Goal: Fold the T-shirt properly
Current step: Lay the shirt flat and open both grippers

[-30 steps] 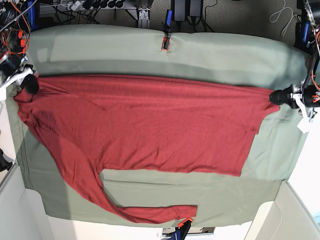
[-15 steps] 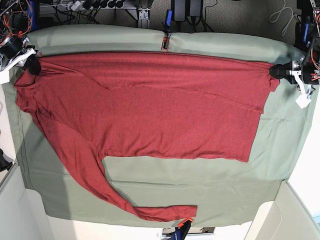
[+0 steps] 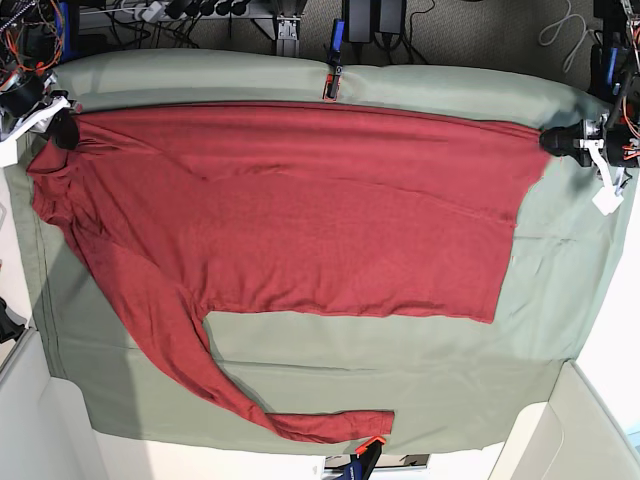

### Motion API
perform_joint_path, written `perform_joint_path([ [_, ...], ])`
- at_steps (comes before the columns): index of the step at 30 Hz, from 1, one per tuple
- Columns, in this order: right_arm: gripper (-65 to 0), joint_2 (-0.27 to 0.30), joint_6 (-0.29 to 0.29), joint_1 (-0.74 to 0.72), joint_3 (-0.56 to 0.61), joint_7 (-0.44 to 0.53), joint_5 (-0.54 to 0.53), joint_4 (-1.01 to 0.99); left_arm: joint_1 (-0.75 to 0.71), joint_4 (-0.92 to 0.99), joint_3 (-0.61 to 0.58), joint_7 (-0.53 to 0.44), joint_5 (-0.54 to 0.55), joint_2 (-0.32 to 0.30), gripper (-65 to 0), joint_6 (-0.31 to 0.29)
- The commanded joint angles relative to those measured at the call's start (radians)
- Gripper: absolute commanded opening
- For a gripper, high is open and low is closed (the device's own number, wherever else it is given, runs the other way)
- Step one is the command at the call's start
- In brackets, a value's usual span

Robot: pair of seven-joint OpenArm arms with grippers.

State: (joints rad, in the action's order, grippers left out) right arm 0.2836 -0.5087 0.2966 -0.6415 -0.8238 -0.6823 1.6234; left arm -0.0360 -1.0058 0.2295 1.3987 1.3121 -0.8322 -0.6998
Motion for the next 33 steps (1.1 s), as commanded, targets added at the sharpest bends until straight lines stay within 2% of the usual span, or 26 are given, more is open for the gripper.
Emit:
perform_joint_path([
  [1,-59.0,0.021,0.004,-0.002,-0.013,0.024,-0.006,0.018,0.013,-0.01,0.013,-0.002,0.015,-0.032,-44.3,0.002],
  [6,-48.2,0.021,0.005,-0.002,-0.013,0.029,-0.006,0.018,0.013,-0.01,0.013,-0.002,0.016,-0.032,-43.7,0.002],
  [12,-47.2,0.021,0.007,-0.002,-0.014,0.034,-0.006,0.018,0.014,-0.01,0.013,-0.002,0.076,-0.033,-43.6,0.002],
  [14,-46.3,0.021,0.007,-0.002,-0.021,0.034,-0.011,0.023,0.014,-0.01,0.026,-0.002,0.108,-0.033,-41.6,0.002],
  [17,-39.2,0.021,0.003,-0.002,-0.049,0.018,-0.047,0.048,0.018,-0.01,0.085,-0.002,0.171,-0.033,-36.9,0.002],
  [20,-33.1,0.021,-0.012,0.0,-0.064,0.011,-0.058,0.111,0.023,-0.01,0.153,-0.002,0.171,-0.035,-35.9,0.002],
  [26,-33.1,0.021,-0.009,0.001,-0.065,0.004,-0.036,0.235,0.022,-0.028,0.164,-0.002,0.171,-0.048,-35.9,0.002],
  [29,-33.1,0.021,0.015,0.015,-0.066,0.008,-0.009,0.257,0.022,-0.058,0.164,-0.002,0.171,-0.049,-35.9,0.002],
  [33,-33.1,0.021,0.016,0.032,-0.074,0.035,-0.004,0.258,0.019,-0.079,0.164,-0.002,0.171,-0.046,-35.9,0.002],
])
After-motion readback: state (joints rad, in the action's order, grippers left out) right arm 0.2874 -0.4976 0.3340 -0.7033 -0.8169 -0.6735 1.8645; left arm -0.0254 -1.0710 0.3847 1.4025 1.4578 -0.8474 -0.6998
